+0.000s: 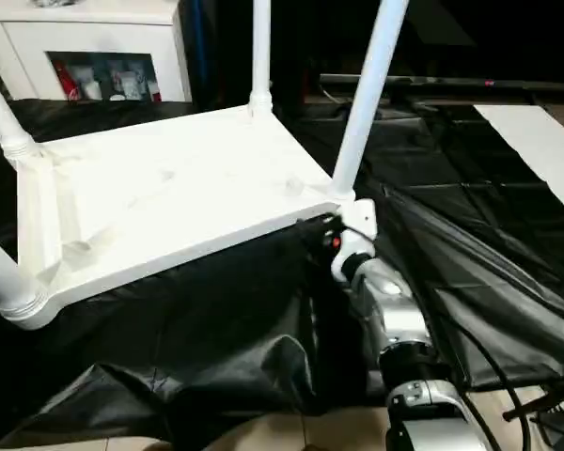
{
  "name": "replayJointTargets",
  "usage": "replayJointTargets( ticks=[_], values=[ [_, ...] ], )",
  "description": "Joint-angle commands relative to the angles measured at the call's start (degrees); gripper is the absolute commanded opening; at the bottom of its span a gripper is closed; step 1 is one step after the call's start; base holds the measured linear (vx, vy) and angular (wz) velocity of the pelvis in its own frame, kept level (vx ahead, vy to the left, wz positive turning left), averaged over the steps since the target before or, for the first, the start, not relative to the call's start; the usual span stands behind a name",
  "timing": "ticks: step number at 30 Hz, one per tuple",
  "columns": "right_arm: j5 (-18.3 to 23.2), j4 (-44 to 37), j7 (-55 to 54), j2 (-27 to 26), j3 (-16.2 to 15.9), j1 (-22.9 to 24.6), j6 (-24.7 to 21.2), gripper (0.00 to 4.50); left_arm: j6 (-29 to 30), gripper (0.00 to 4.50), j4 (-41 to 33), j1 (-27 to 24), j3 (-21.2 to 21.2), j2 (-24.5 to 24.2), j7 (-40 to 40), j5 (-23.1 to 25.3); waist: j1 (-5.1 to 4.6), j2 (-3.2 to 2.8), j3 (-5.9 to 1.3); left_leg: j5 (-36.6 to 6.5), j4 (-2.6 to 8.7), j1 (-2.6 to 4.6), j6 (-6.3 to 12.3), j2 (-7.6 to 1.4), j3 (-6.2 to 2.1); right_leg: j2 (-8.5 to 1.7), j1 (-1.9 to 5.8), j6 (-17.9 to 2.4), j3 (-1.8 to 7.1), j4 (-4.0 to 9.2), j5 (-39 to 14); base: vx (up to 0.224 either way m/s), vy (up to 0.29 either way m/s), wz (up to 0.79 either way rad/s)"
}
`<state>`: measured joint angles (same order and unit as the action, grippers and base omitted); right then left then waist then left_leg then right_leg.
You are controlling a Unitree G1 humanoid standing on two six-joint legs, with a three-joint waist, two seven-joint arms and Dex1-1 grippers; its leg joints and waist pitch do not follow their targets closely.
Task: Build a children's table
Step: Rotate table base
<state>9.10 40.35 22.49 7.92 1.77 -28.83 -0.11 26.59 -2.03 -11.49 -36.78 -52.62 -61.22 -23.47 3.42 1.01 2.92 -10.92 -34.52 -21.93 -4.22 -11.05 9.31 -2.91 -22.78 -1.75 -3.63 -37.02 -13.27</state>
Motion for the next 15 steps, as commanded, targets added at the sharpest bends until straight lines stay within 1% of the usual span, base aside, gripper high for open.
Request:
replayJointTargets(
  ticks=[1, 2, 3, 4, 5, 6, 7, 8, 9, 10, 11, 12, 13, 14, 15],
  values=[
    [-1.0, 1.3, -2.1, 0.4, 0.0, -0.1, -1.0, 3.29, -0.8, 4.48, -0.1, 1.5, 0.3, 1.4, 0.6, -1.3, -0.03, -1.48, -2.92, -9.8, 4.69, 1.44, 0.87, -2.14, -0.38, -4.52, 2.50, -12.4, 3.28, 4.19, -0.7, 0.000, 0.000, 0.00],
    [-1.5, 2.1, -3.4, 0.3, 0.0, -0.4, -1.0, 3.29, -1.0, 4.48, -0.6, 2.6, 1.1, 2.3, 0.8, -1.8, -0.07, -1.43, -2.93, -10.1, 4.69, 1.47, 0.62, -2.11, -0.36, -4.51, 2.52, -12.4, 3.31, 4.21, -1.1, 0.000, 0.000, 0.00],
    [-2.2, 3.7, -5.5, -0.1, 0.3, -1.2, -1.3, 3.29, -1.0, 4.48, -2.0, 5.2, 3.7, 4.9, 1.7, -3.1, 0.02, -1.09, -2.94, -10.5, 4.68, 1.63, 0.10, -2.14, -0.19, -4.61, 2.48, -12.4, 3.39, 4.25, -2.2, 0.000, 0.000, 0.00],
    [-2.2, 3.7, -5.5, -0.1, 0.3, -1.2, -1.3, 3.29, -1.0, 4.48, -2.0, 5.2, 3.7, 4.9, 1.7, -3.1, 0.07, -1.16, -2.91, -10.9, 4.69, 1.78, -0.17, -2.19, -0.16, -4.66, 2.39, -12.5, 3.44, 4.33, -2.8, 0.000, 0.000, 0.00],
    [-2.3, 4.3, -6.3, -0.3, 0.5, -1.5, -1.6, 3.29, -1.4, 4.48, -2.3, 6.1, 4.8, 5.9, 1.9, -3.5, 0.16, -1.15, -2.83, -11.8, 4.64, 1.79, -0.49, -2.11, -0.02, -4.70, 2.36, -12.4, 3.50, 4.41, -3.9, 0.000, 0.000, 0.00],
    [-3.2, 6.1, -8.2, -0.4, 0.3, -2.5, -1.9, 3.29, -0.4, 4.48, -3.4, 8.8, 6.7, 8.6, 2.7, -5.7, 0.12, -1.08, -2.82, -11.8, 4.72, 1.63, -0.67, -2.14, -0.05, -4.74, 2.52, -12.2, 3.53, 4.38, -4.3, 0.000, 0.000, 0.00],
    [-3.2, 6.1, -8.2, -0.4, 0.3, -2.5, -1.9, 3.29, -0.4, 4.48, -3.4, 8.8, 6.7, 8.6, 2.7, -5.7, 0.24, -1.14, -2.74, -13.1, 4.78, 2.04, -1.28, -2.15, -0.02, -4.71, 2.30, -12.0, 3.44, 4.58, -6.2, 0.000, 0.000, 0.00],
    [-3.5, 6.6, -8.8, -0.5, 0.1, -2.8, -2.0, 3.29, -0.3, 4.48, -3.6, 9.7, 7.3, 9.6, 2.8, -6.4, 0.08, -0.94, -2.70, -13.4, 4.77, 1.83, -1.38, -2.07, 0.01, -4.68, 2.45, -11.8, 3.49, 4.54, -6.5, 0.000, 0.000, 0.00],
    [-3.7, 7.7, -9.4, -0.7, 0.1, -3.6, -2.0, 3.29, 1.2, 4.48, -4.8, 11.0, 8.6, 11.5, 3.3, -8.3, 0.07, -0.86, -2.78, -13.7, 4.85, 1.87, -1.57, -2.09, -0.09, -4.71, 2.61, -11.2, 3.46, 4.60, -7.4, 0.000, 0.000, 0.00],
    [-4.1, 9.1, -9.9, -1.0, 0.0, -4.6, -1.9, 3.29, 4.4, 4.48, -7.5, 11.6, 10.6, 13.3, 3.0, -12.0, 0.00, -0.84, -2.76, -13.9, 4.85, 1.98, -1.83, -2.14, -0.09, -4.75, 2.56, -11.1, 3.45, 4.54, -7.7, 0.000, 0.000, 0.00],
    [-4.5, 10.4, -10.1, -1.3, -0.2, -5.6, -1.8, 3.29, 6.7, 4.48, -9.9, 12.1, 12.5, 14.9, 3.3, -14.5, 0.07, -1.04, -2.90, -14.5, 4.73, 2.30, -2.69, -2.24, -0.02, -4.77, 2.38, -11.5, 3.42, 4.39, -7.7, 0.000, 0.000, 0.00],
    [-4.7, 11.0, -10.1, -1.4, -0.4, -6.1, -1.7, 3.29, 7.6, 4.48, -10.9, 12.2, 13.4, 15.7, 3.5, -15.3, 0.01, -1.08, -2.89, -14.4, 4.66, 2.21, -2.62, -2.14, 0.01, -4.61, 2.32, -11.7, 3.43, 4.41, -7.1, 0.000, 0.000, 0.00],
    [-4.8, 11.1, -10.1, -1.4, -0.4, -6.2, -1.6, 3.29, 7.7, 4.48, -11.0, 12.3, 13.5, 15.8, 3.5, -15.4, 0.13, -0.87, -2.97, -13.7, 4.62, 2.10, -2.20, -2.10, 0.10, -4.57, 2.45, -11.7, 3.46, 4.36, -5.8, 0.000, 0.000, 0.00],
    [-5.0, 11.9, -10.2, -1.6, -0.7, -6.8, -1.4, 3.29, 8.9, 4.48, -12.4, 12.5, 14.8, 16.8, 3.5, -16.7, 0.13, -0.82, -3.00, -13.2, 4.59, 2.04, -2.02, -2.08, 0.14, -4.53, 2.46, -11.7, 3.46, 4.23, -5.2, 0.000, 0.000, 0.00],
    [-5.3, 12.8, -10.4, -1.8, -0.7, -7.6, -1.2, 3.29, 10.2, 4.48, -13.6, 12.5, 16.1, 17.2, 3.1, -18.0, 0.03, -0.68, -3.01, -12.5, 4.61, 1.77, -1.69, -1.99, 0.10, -4.49, 2.75, -11.4, 3.43, 4.22, -4.8, 0.000, 0.000, 0.00]
  ],
)
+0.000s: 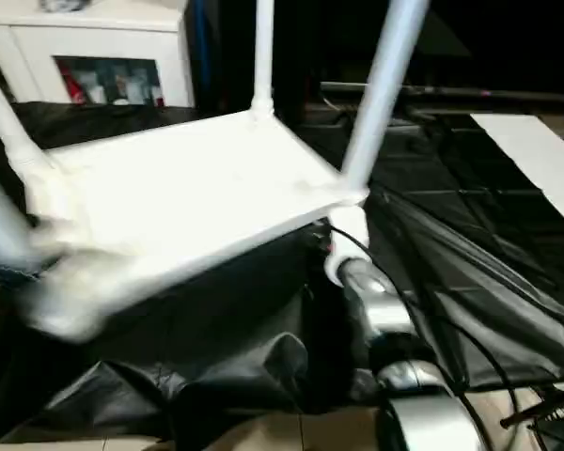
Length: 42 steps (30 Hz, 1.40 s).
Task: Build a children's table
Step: Rotate table base
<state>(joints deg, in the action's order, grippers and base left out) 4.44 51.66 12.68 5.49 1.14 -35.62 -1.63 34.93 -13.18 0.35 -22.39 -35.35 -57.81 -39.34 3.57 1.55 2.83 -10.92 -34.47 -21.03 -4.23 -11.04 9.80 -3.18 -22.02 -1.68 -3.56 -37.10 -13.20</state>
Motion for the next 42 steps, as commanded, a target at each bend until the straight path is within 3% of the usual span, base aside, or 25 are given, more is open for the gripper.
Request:
replayJointTargets(
  ticks=[1, 2, 4, 6, 8, 9, 13, 18, 25, 26, 28, 32, 33, 34, 38, 42],
  values=[
    [-0.7, 2.0, -0.6, 0.5, -0.1, -1.3, 0.5, 3.29, 2.6, 4.48, -3.2, 0.6, 2.5, 0.1, -0.5, -2.8, -0.13, -1.16, -2.99, -12.3, 4.48, 0.95, -1.69, -1.99, -0.34, -4.24, 1.95, -11.4, 3.35, 4.27, -4.9, 0.000, 0.000, 0.00],
    [-1.1, 4.1, -0.5, 0.2, -0.3, -2.8, 1.0, 3.29, 4.3, 4.48, -5.5, 0.8, 6.0, 0.5, -0.9, -3.8, -0.18, -0.68, -2.97, -11.8, 4.41, 0.86, -1.54, -1.99, -0.25, -4.22, 2.00, -11.0, 3.35, 4.40, -5.2, 0.000, 0.000, 0.00],
    [-1.3, 4.7, -0.4, 0.0, -0.5, -3.3, 1.1, 3.29, 4.8, 4.48, -6.3, 1.0, 7.4, 0.8, -0.9, -3.8, -0.17, -0.97, -2.95, -11.4, 4.37, 0.86, -1.47, -2.00, -0.30, -4.17, 1.98, -10.8, 3.33, 4.33, -5.5, 0.000, 0.000, 0.00],
    [-1.6, 5.5, 0.0, -0.3, -0.8, -4.0, 1.4, 3.29, 6.5, 4.48, -7.0, 2.2, 9.0, 1.4, -0.1, -4.4, -0.21, -0.73, -2.96, -11.0, 4.40, 0.69, -1.69, -1.99, -0.32, -4.17, 2.19, -10.3, 3.30, 4.29, -5.6, 0.000, 0.000, 0.00],
    [-1.9, 6.1, 0.6, -0.9, -1.3, -4.7, 1.8, 3.29, 7.6, 4.48, -7.6, 4.2, 11.1, 2.7, 1.1, -4.3, -0.28, -0.89, -3.00, -11.0, 4.29, 0.92, -2.00, -2.00, -0.23, -4.05, 1.96, -10.2, 3.33, 4.31, -5.5, 0.000, 0.000, 0.00],
    [-2.2, 6.4, 1.4, -1.7, -1.7, -5.2, 1.9, 3.29, 9.0, 4.48, -8.4, 5.7, 12.7, 3.5, 2.0, -5.3, -0.28, -0.67, -2.96, -10.7, 4.39, 0.67, -2.11, -1.99, -0.31, -4.13, 2.20, -10.2, 3.30, 4.28, -5.6, 0.000, 0.000, 0.00],
    [-2.9, 6.7, 4.5, -4.1, -3.6, -6.1, 2.7, 3.29, 10.9, 4.48, -9.0, 9.7, 15.5, 6.3, 3.0, -8.4, -0.53, -0.70, -3.06, -10.4, 4.30, 0.57, -2.33, -1.91, -0.31, -4.18, 2.34, -10.3, 3.32, 4.23, -5.3, 0.000, 0.000, 0.00],
    [-4.1, 6.8, 9.6, -6.7, -6.9, -6.4, 3.9, 3.29, 12.8, 4.48, -9.4, 14.1, 19.0, 10.4, 4.0, -11.0, -1.61, -0.49, -3.28, -7.8, 4.04, 0.07, -1.60, -1.85, -0.43, -4.18, 2.94, -11.5, 3.21, 3.86, -1.0, 0.000, 0.000, 0.00],
    [-5.0, 6.3, 14.5, -8.6, -8.5, -6.1, 4.4, 3.29, 13.6, 4.48, -7.4, 19.2, 23.5, 15.7, 5.1, -11.6, -2.02, -0.50, -3.29, -7.0, 3.89, 0.23, -0.78, -1.99, -0.38, -4.26, 3.00, -13.0, 3.25, 3.86, 1.0, 0.000, 0.000, 0.00],
    [-4.9, 6.2, 14.9, -8.6, -8.6, -6.0, 4.6, 3.29, 13.3, 4.48, -6.7, 19.9, 24.4, 16.5, 5.2, -11.3, -2.00, -0.82, -3.26, -7.0, 3.88, 0.27, -0.60, -2.05, -0.42, -4.31, 3.00, -13.4, 3.24, 3.80, 1.4, 0.000, 0.000, 0.00],
    [-5.0, 6.3, 14.8, -8.6, -8.7, -6.0, 4.6, 3.29, 12.3, 4.48, -5.7, 20.7, 25.4, 17.6, 5.6, -10.0, -2.01, -0.72, -3.26, -7.2, 3.87, 0.43, -0.57, -2.09, -0.35, -4.22, 2.92, -13.6, 3.24, 3.91, 1.6, 0.000, 0.000, 0.00],
    [-6.0, 7.6, 11.5, -7.5, -7.4, -6.7, 4.8, 3.29, 5.7, 4.48, 1.1, 24.6, 29.1, 20.7, 9.5, 0.5, -1.67, -1.05, -3.13, -8.7, 4.04, 0.47, -0.92, -2.20, -0.46, -4.34, 2.99, -13.0, 3.29, 4.23, -0.5, 0.000, 0.000, 0.00],
    [-6.0, 7.6, 11.5, -7.5, -7.4, -6.7, 4.8, 3.29, 5.7, 4.48, 1.1, 24.6, 29.1, 20.7, 9.5, 0.5, -1.64, -0.98, -3.06, -9.3, 4.02, 0.64, -1.02, -2.20, -0.38, -4.30, 2.81, -12.8, 3.30, 4.45, -1.3, 0.000, 0.000, 0.00],
    [-5.9, 8.0, 10.4, -7.0, -6.8, -6.9, 4.9, 3.29, 3.6, 4.48, 3.2, 25.5, 29.5, 20.9, 11.1, 3.5, -1.64, -0.83, -3.10, -9.5, 4.03, 0.50, -0.99, -2.17, -0.49, -4.37, 3.03, -12.5, 3.33, 4.47, -2.0, 0.000, 0.000, 0.00],
    [-4.7, 8.4, 8.4, -3.8, -3.9, -7.1, 5.1, 3.29, -2.5, 4.48, 8.7, 27.4, 32.1, 19.1, 14.0, 11.6, -1.21, -1.12, -3.27, -7.4, 3.82, 0.50, -0.56, -2.17, -0.52, -4.47, 3.03, -12.4, 3.28, 4.21, -0.3, 0.000, 0.000, 0.00],
    [-4.2, 6.8, 9.1, -1.3, -2.6, -6.2, 4.8, 3.29, -4.5, 4.48, 9.9, 26.5, 33.0, 16.7, 13.3, 14.4, -0.88, -1.18, -3.35, -5.9, 3.67, 0.40, 0.14, -2.10, -0.48, -4.38, 3.17, -12.8, 3.20, 3.90, 2.1, 0.000, 0.000, 0.00]
  ],
)
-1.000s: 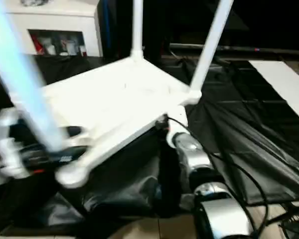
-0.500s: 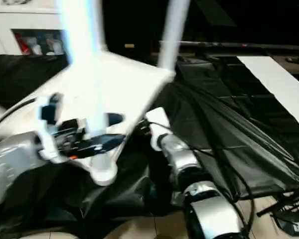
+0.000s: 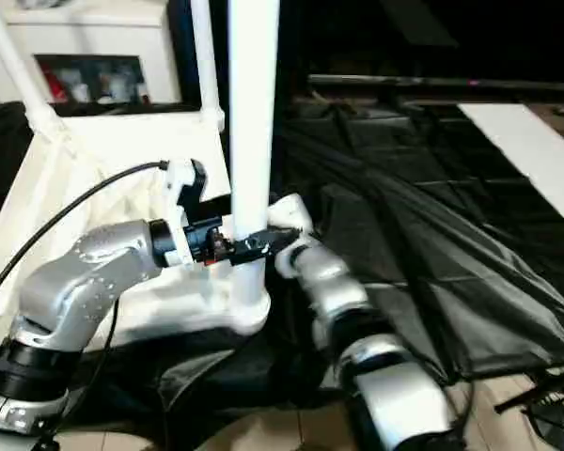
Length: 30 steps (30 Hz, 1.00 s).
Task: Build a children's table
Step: Rotate table base
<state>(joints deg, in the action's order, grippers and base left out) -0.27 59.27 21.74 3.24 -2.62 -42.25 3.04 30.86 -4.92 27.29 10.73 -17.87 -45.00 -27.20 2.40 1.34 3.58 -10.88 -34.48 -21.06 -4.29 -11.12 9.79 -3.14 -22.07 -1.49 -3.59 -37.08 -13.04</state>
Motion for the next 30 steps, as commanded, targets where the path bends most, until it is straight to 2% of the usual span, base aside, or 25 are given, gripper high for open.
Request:
replayJointTargets(
  ticks=[1, 2, 3, 6, 9, 10, 11, 12, 15, 16, 17, 18, 19, 20, 22, 23, 24, 27, 28, 29, 30],
  values=[
    [0.7, -1.4, 0.3, 1.5, 1.4, 0.8, 0.0, 3.29, -0.7, 4.48, 1.9, -0.7, 0.4, -1.8, 0.4, 3.3, 0.28, -0.92, -4.11, -5.8, 3.65, 0.45, 0.26, -1.98, -0.40, -4.40, 3.19, -13.1, 3.24, 3.86, 2.2, 0.000, 0.000, 0.00],
    [0.6, -3.4, 1.6, 3.6, 1.4, 2.1, 0.0, 3.29, -3.3, 4.48, 2.6, -2.4, 2.6, -5.1, -1.6, 7.1, 0.42, -0.89, -4.01, -6.1, 3.70, 0.38, 0.53, -1.97, -0.47, -4.39, 3.26, -12.7, 3.19, 4.06, 1.3, 0.000, 0.000, 0.00],
    [0.6, -3.4, 1.6, 3.6, 1.4, 2.1, 0.0, 3.29, -3.3, 4.48, 2.6, -2.4, 2.6, -5.1, -1.6, 7.1, 0.38, -0.82, -3.99, -6.0, 3.66, 0.22, 0.64, -1.87, -0.47, -4.40, 3.38, -12.4, 3.22, 4.06, 1.1, 0.000, 0.000, 0.00],
    [0.2, -7.0, 5.0, 7.0, 0.5, 4.4, -0.5, 3.29, -4.4, 4.48, 3.4, -5.1, 6.6, -10.5, -4.7, 11.3, 0.29, -1.00, -4.06, -6.2, 3.61, 0.42, 0.69, -1.94, -0.43, -4.35, 3.12, -12.4, 3.20, 4.07, 0.5, 0.000, 0.000, 0.00],
    [0.6, -10.3, 8.4, 8.9, 0.2, 6.1, -1.2, 3.29, -5.2, 4.48, 5.3, -5.8, 7.1, -11.3, -4.0, 12.9, 0.35, -1.03, -3.93, -6.8, 3.67, 0.49, 0.74, -2.01, -0.35, -4.36, 2.99, -13.1, 3.21, 4.22, -0.4, 0.000, 0.000, 0.00],
    [0.8, -11.6, 9.7, 9.4, 0.0, 6.7, -1.6, 3.29, -5.3, 4.20, 5.8, -6.0, 7.2, -11.6, -3.8, 13.3, 0.48, -1.02, -3.90, -7.4, 3.73, 0.54, 0.71, -2.01, -0.39, -4.35, 3.01, -13.2, 3.18, 4.36, -1.3, 0.000, 0.000, 0.00],
    [0.8, -11.6, 9.7, 9.4, 0.0, 6.7, -1.6, 3.29, -5.3, 4.12, 5.8, -6.0, 7.2, -11.6, -3.8, 13.3, 0.53, -1.00, -3.90, -7.6, 3.74, 0.62, 0.67, -2.08, -0.39, -4.40, 2.94, -13.2, 3.20, 4.33, -1.5, 0.000, 0.000, 0.00],
    [1.9, -16.5, 14.5, 10.8, -1.0, 9.0, -3.2, 3.29, -5.8, 4.12, 6.6, -6.4, 7.8, -12.5, -4.6, 13.8, 0.60, -1.15, -3.89, -8.0, 3.77, 0.62, 0.69, -2.07, -0.42, -4.45, 2.91, -13.6, 3.22, 4.34, -1.9, 0.000, 0.000, 0.00],
    [3.7, -25.3, 21.9, 13.4, -3.5, 12.9, -6.5, 3.29, -5.9, 3.74, 7.3, -6.8, 7.8, -13.4, -7.0, 13.2, 1.09, -1.03, -3.91, -7.3, 3.75, 0.58, 1.64, -2.15, -0.48, -4.39, 3.04, -12.7, 3.29, 4.31, -0.2, 0.000, 0.000, 0.00],
    [4.1, -27.9, 24.0, 14.3, -4.5, 14.0, -7.5, 3.29, -6.1, 3.74, 7.7, -6.8, 8.0, -13.9, -8.1, 13.2, 1.27, -1.24, -3.88, -7.3, 3.78, 0.63, 1.78, -2.05, -0.49, -4.29, 3.00, -12.7, 3.23, 4.39, -0.3, 0.000, 0.000, 0.00],
    [4.5, -30.1, 25.8, 15.2, -5.4, 15.0, -8.4, 3.29, -6.3, 3.74, 8.0, -6.8, 8.3, -14.4, -9.2, 13.4, 1.39, -1.06, -3.89, -7.3, 3.81, 0.54, 1.98, -2.14, -0.57, -4.32, 3.12, -12.4, 3.23, 4.34, -0.2, 0.000, 0.000, 0.00],
    [4.9, -32.1, 27.6, 16.0, -6.3, 15.8, -9.0, 3.29, -6.0, 3.66, 8.3, -6.6, 8.4, -14.8, -10.2, 13.3, 1.34, -1.16, -3.85, -7.5, 3.93, 0.53, 1.85, -2.15, -0.61, -4.39, 3.02, -12.6, 3.22, 4.38, -0.6, 0.000, 0.000, 0.00],
    [5.1, -33.6, 28.8, 16.5, -6.7, 16.5, -9.6, 3.29, -5.8, 3.54, 8.6, -6.6, 8.3, -15.0, -10.9, 13.3, 1.38, -1.07, -3.76, -8.3, 3.92, 0.63, 1.79, -2.13, -0.57, -4.42, 2.95, -12.6, 3.21, 4.62, -1.8, 0.000, 0.000, 0.00],
    [5.4, -35.1, 30.1, 17.1, -7.1, 17.0, -10.6, 3.29, -5.1, 3.41, 8.8, -6.4, 8.3, -15.3, -11.8, 13.0, 1.34, -1.32, -3.74, -8.9, 3.95, 0.67, 1.47, -2.11, -0.58, -4.48, 2.82, -12.8, 3.25, 4.62, -3.0, 0.000, 0.000, 0.00],
    [5.8, -38.2, 32.7, 18.3, -7.9, 18.1, -12.8, 3.29, -3.9, 3.26, 8.1, -6.2, 8.4, -16.4, -13.5, 12.3, 1.28, -1.13, -3.60, -9.6, 4.06, 0.61, 1.21, -2.16, -0.62, -4.50, 2.89, -12.7, 3.30, 4.78, -4.6, 0.000, 0.000, 0.00],
    [5.8, -38.2, 32.7, 18.3, -7.9, 18.1, -12.8, 3.29, -3.9, 3.26, 8.1, -6.2, 8.4, -16.4, -13.5, 12.3, 1.36, -1.28, -3.59, -9.6, 4.05, 0.64, 1.18, -2.09, -0.66, -4.48, 2.88, -12.7, 3.28, 4.85, -5.0, 0.000, 0.000, 0.00],
    [6.5, -40.7, 34.2, 19.2, -8.4, 18.9, -14.6, 3.29, -4.3, 3.02, 8.2, -6.1, 8.6, -16.7, -13.6, 12.6, 1.39, -1.33, -3.63, -9.5, 4.00, 0.62, 1.00, -2.09, -0.66, -4.55, 2.87, -12.8, 3.31, 4.87, -5.2, 0.000, 0.000, 0.00],
    [7.0, -42.6, 35.3, 20.0, -8.8, 19.6, -16.1, 3.29, -4.7, 2.89, 8.5, -6.1, 8.9, -17.0, -13.8, 13.2, 1.49, -1.27, -3.67, -8.7, 3.97, 0.55, 1.35, -2.14, -0.69, -4.47, 2.95, -12.6, 3.31, 4.78, -3.7, 0.000, 0.000, 0.00],
    [7.5, -45.6, 37.2, 21.5, -9.7, 20.7, -18.1, 3.29, -5.4, 2.84, 9.0, -6.2, 9.5, -17.4, -14.5, 14.1, 1.39, -1.41, -3.73, -8.6, 3.96, 0.55, 1.32, -2.15, -0.72, -4.53, 2.88, -12.9, 3.26, 4.67, -3.4, 0.000, 0.000, 0.00],
    [7.5, -46.2, 37.6, 21.9, -9.9, 20.9, -18.4, 3.29, -5.5, 2.57, 9.1, -6.2, 9.5, -17.4, -14.6, 14.2, 1.45, -1.33, -3.71, -8.3, 3.97, 0.55, 1.51, -2.11, -0.74, -4.35, 3.03, -12.8, 3.20, 4.77, -3.0, 0.000, 0.000, 0.00],
    [7.5, -46.6, 37.8, 22.0, -10.0, 21.0, -18.6, 3.29, -5.6, 2.57, 9.1, -6.2, 9.5, -17.4, -14.7, 14.2, 1.44, -1.34, -3.71, -8.0, 3.98, 0.49, 1.66, -2.21, -0.80, -4.45, 2.99, -12.8, 3.25, 4.60, -2.2, 0.000, 0.000, 0.00]
  ],
)
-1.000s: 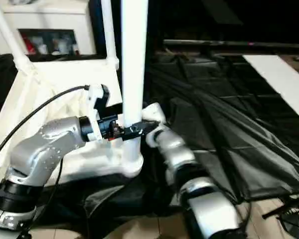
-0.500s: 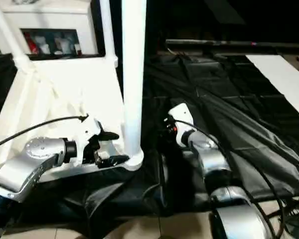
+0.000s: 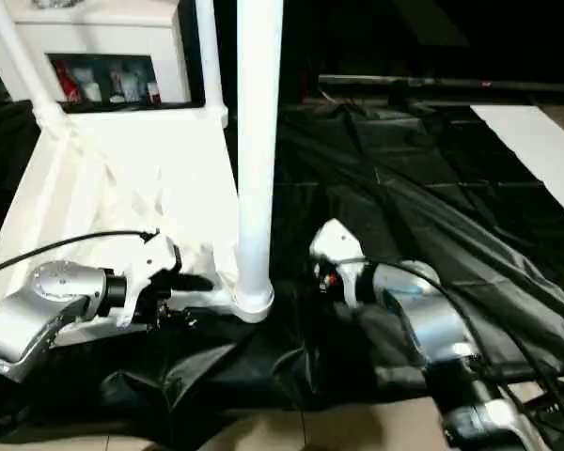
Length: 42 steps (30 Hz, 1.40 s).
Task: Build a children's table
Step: Rotate table base, then rotate leg to tighten
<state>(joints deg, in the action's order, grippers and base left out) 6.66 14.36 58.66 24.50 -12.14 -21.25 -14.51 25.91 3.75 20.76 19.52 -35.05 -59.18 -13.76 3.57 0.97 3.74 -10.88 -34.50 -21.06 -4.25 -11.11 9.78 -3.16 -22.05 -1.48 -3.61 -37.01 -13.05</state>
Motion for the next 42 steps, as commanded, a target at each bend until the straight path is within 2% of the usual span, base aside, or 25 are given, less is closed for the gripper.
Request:
replayJointTargets(
  ticks=[1, 7, 15, 23, 27, 28, 31, 32, 35, 36, 39, 42],
  values=[
    [0.7, -2.3, 1.1, 1.1, -0.7, 0.2, -1.3, 3.29, -0.8, 2.45, 0.6, 0.3, 0.8, -0.3, -0.6, 1.1, 0.26, -1.02, -3.89, -8.1, 3.94, 0.54, 1.63, -2.17, -0.73, -4.43, 2.88, -13.0, 3.23, 4.57, -2.3, 0.000, 0.000, 0.00],
    [0.4, -3.8, 1.6, 1.5, -0.7, 0.6, -2.9, 3.29, -0.6, 1.96, 1.3, 0.5, 0.3, 0.0, -1.5, 1.2, 0.28, -0.97, -3.82, -9.1, 3.96, 0.60, 1.01, -2.18, -0.73, -4.59, 2.84, -12.9, 3.28, 4.81, -4.8, 0.000, 0.000, 0.00],
    [0.9, -5.7, 1.3, 2.3, -0.7, 1.0, -4.9, 3.29, -0.7, 1.32, 1.8, 0.2, 0.6, -0.7, -2.7, 1.5, 0.32, -0.96, -3.99, -7.3, 3.83, 0.51, 1.41, -2.14, -0.75, -4.50, 3.01, -13.3, 3.23, 4.43, -1.5, 0.000, 0.000, 0.00],
    [0.2, -5.6, 1.1, 2.4, -0.9, 0.9, -4.5, 3.29, -1.4, 0.49, 3.0, -0.3, 0.1, -0.7, -3.5, 2.0, 0.30, -0.84, -3.95, -7.8, 3.82, 0.54, 1.31, -2.12, -0.72, -4.55, 2.99, -13.1, 3.26, 4.55, -2.9, 0.000, 0.000, 0.00],
    [0.3, -5.9, 0.9, 2.4, -1.1, 0.9, -4.8, 3.29, -1.5, 0.26, 3.3, -0.6, -0.1, -0.7, -3.8, 2.1, 0.28, -0.88, -4.02, -7.3, 3.79, 0.56, 1.39, -2.15, -0.73, -4.52, 2.99, -13.3, 3.23, 4.43, -1.9, 0.000, 0.000, 0.00],
    [0.3, -5.9, 0.9, 2.4, -1.1, 0.9, -4.8, 3.29, -1.5, 0.07, 3.3, -0.6, -0.1, -0.7, -3.8, 2.1, 0.29, -0.91, -4.06, -6.9, 3.78, 0.55, 1.54, -2.17, -0.75, -4.52, 3.01, -13.4, 3.22, 4.35, -1.1, 0.000, 0.000, 0.00],
    [1.0, -5.9, 1.1, 2.1, -0.9, 0.9, -5.3, 3.29, -1.4, 0.07, 3.5, -0.8, -0.5, -0.1, -3.3, 2.0, 0.22, -0.87, -4.10, -6.5, 3.71, 0.48, 1.72, -2.11, -0.73, -4.54, 3.12, -13.7, 3.23, 4.23, 0.1, 0.000, 0.000, 0.00],
    [1.5, -6.0, 1.3, 1.9, -0.7, 0.9, -5.7, 3.57, -1.2, 0.00, 3.7, -0.7, -0.9, 0.4, -2.8, 1.7, 0.21, -0.79, -4.12, -6.2, 3.65, 0.48, 1.90, -2.06, -0.69, -4.50, 3.15, -13.9, 3.25, 4.21, 0.5, 0.000, 0.000, 0.00],
    [2.3, -5.4, 1.0, 1.1, -0.1, 0.6, -6.4, 3.67, 0.6, 0.00, 4.2, 0.4, -1.6, 3.2, -0.4, 0.8, 0.27, -0.71, -4.06, -7.2, 3.69, 0.54, 1.81, -2.13, -0.65, -4.63, 3.13, -14.0, 3.24, 4.39, -1.0, 0.000, 0.000, 0.00],
    [2.3, -5.0, 0.8, 0.8, -0.1, 0.4, -6.2, 4.01, 0.7, 0.00, 4.5, 0.8, -1.5, 3.9, 0.3, 1.0, 0.21, -0.41, -4.02, -7.3, 3.68, 0.52, 1.90, -2.09, -0.62, -4.60, 3.17, -13.8, 3.26, 4.50, -1.6, 0.000, 0.000, 0.00],
    [2.2, -4.4, 0.4, 0.2, -0.1, -0.2, -5.5, 4.09, 0.5, 0.00, 5.3, 1.6, -1.2, 5.5, 1.7, 1.7, 0.27, -0.50, -3.97, -7.3, 3.63, 0.43, 2.01, -1.99, -0.61, -4.68, 3.11, -12.9, 3.30, 4.76, -4.2, 0.000, 0.000, 0.00],
    [0.1, -2.4, -2.0, -1.3, -0.9, -1.5, -2.8, 4.44, -0.5, 0.00, 6.7, 2.6, -0.2, 7.4, 2.8, 3.1, 0.12, -0.60, -4.06, -6.9, 3.55, 0.40, 1.87, -1.90, -0.59, -4.65, 3.01, -12.5, 3.24, 4.87, -4.9, 0.000, 0.000, 0.00]
  ],
)
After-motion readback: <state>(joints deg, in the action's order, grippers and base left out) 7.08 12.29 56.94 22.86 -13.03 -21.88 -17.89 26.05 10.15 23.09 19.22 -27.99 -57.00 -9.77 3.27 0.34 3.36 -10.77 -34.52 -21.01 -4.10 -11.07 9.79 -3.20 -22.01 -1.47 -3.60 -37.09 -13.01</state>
